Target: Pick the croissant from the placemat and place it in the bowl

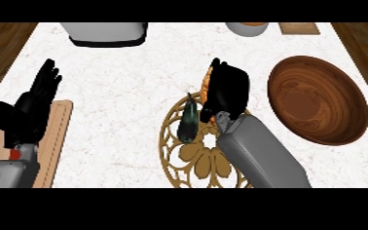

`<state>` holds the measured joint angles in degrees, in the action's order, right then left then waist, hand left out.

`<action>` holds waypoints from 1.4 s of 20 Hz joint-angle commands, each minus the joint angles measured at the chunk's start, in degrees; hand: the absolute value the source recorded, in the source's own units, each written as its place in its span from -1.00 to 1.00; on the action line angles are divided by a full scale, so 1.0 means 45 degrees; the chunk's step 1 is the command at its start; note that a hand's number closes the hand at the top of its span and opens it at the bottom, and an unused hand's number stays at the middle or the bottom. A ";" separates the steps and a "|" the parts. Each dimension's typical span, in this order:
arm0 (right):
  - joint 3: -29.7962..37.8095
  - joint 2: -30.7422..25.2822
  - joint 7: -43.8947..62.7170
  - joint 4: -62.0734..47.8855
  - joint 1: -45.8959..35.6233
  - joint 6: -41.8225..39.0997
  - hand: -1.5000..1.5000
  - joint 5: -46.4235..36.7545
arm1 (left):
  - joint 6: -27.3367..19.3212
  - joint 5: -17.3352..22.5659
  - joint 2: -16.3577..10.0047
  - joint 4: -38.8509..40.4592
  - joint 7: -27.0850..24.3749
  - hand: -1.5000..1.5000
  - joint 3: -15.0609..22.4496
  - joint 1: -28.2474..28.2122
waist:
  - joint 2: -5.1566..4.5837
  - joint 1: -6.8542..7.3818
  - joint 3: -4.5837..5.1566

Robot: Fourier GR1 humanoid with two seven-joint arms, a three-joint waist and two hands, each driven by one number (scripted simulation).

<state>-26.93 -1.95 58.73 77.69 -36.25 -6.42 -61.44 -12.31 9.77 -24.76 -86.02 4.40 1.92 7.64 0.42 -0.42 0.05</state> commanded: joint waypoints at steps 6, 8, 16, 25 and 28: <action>0.1228 -0.0391 0.2306 0.4254 -0.1222 -0.0502 1.00 -0.2400 | -0.0095 -0.0181 -0.0106 -0.0469 0.0447 0.00 -0.0223 -0.0106 | 0.0015 -0.0071 -0.0010; 0.1657 -0.0931 0.2267 0.5264 -0.0683 -0.1393 1.00 -0.2503 | 0.0387 0.0143 -0.0235 -0.0443 -0.0042 0.00 -0.0563 -0.0692 | 0.0011 -0.0034 -0.0005; 0.4425 -0.1678 0.0213 0.6206 0.0434 -0.0787 1.00 -0.1463 | 0.0477 -0.0357 0.0292 0.0427 0.0196 0.00 -0.0483 0.0550 | -0.0093 -0.0013 -0.0010; 0.6898 -0.2792 -0.3798 0.3758 0.2268 0.1913 1.00 0.0325 | 0.0744 -0.0667 0.0592 -0.0149 0.0320 0.00 -0.0767 0.0319 | -0.0100 0.0103 -0.0014; 0.7909 -0.3249 -0.4845 0.1325 0.0992 0.2695 1.00 0.0857 | 0.0842 -0.0915 0.0784 -0.0105 -0.0178 0.00 -0.0703 -0.0311 | -0.0118 0.0201 -0.0013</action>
<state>4.80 -14.84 41.95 91.17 -29.97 2.16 -59.89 -9.72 6.31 -21.66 -86.84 5.55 -0.55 8.34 -0.09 0.17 -0.03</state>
